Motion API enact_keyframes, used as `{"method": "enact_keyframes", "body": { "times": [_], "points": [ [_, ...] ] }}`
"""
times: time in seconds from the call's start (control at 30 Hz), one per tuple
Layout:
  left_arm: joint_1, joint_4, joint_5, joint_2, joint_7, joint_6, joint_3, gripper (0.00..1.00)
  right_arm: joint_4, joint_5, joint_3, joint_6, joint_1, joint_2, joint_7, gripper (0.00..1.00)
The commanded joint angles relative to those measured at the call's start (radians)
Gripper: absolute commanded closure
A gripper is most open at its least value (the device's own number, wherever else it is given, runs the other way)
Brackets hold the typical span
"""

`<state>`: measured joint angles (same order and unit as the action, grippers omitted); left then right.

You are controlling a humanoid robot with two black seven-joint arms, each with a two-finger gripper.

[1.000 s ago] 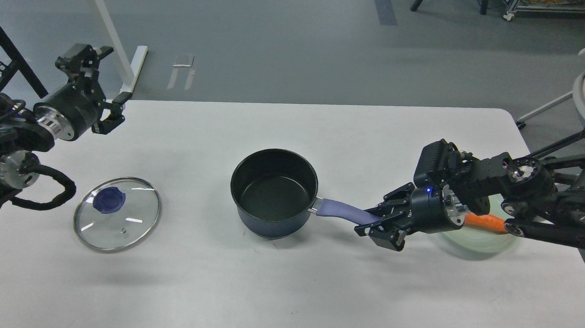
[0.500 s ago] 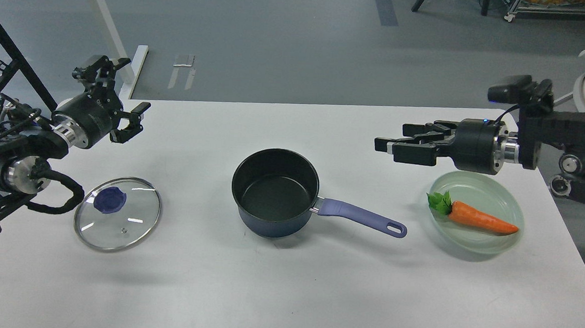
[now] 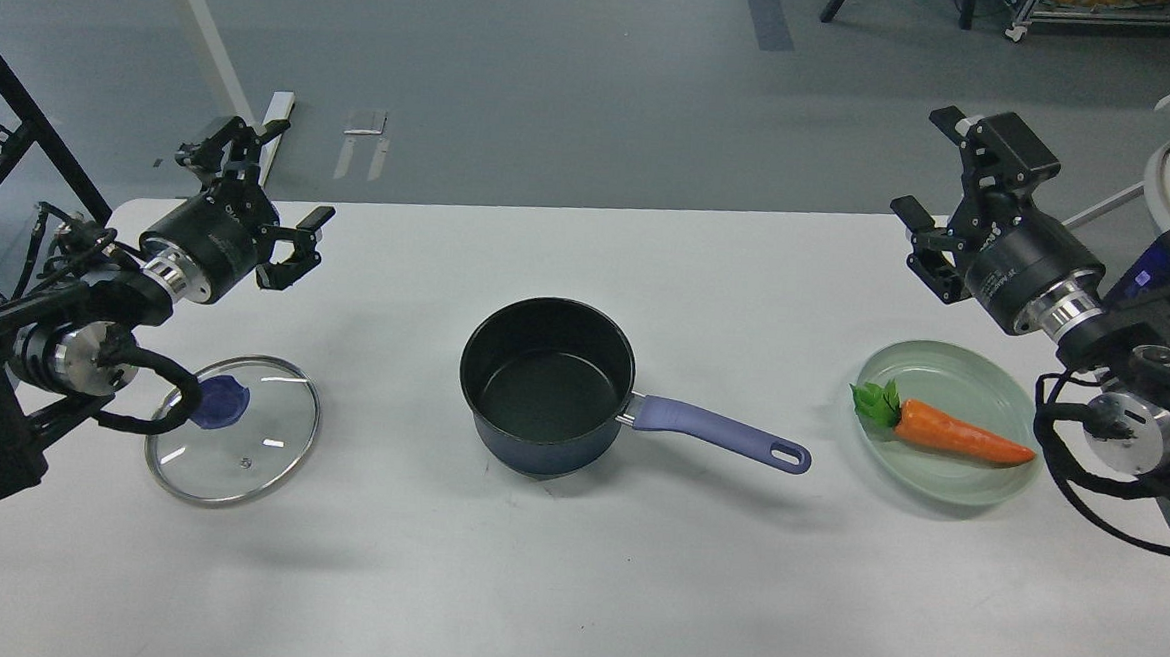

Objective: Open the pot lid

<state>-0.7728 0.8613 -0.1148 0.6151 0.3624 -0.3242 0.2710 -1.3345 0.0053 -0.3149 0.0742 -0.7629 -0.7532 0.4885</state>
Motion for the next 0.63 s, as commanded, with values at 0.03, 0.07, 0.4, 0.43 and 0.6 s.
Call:
{"method": "enact_keyframes", "body": {
  "times": [0.03,0.07,0.4,0.43,0.6],
  "points": [
    [0.039,-0.005,0.003,-0.038,-0.008,0.005,0.048,0.01,0.113,0.048,-0.148,-0.027,0.166,0.136,0.0,0.01],
    [0.05,-0.005,0.003,-0.05,-0.01,0.008,0.069,0.01,0.136,0.047,-0.159,-0.046,0.184,0.153,0.0,0.01],
    [0.127,-0.018,0.033,-0.121,-0.013,-0.002,0.188,0.01,0.253,0.004,-0.09,-0.516,0.192,0.121,0.0,0.01],
    [0.13,-0.018,0.037,-0.129,-0.011,-0.002,0.203,0.01,0.251,-0.004,-0.09,-0.516,0.192,0.108,0.0,0.01],
    [0.144,-0.021,0.04,-0.153,-0.011,-0.012,0.234,0.01,0.247,-0.011,-0.101,-0.514,0.194,0.097,0.0,0.01]
  ]
}}
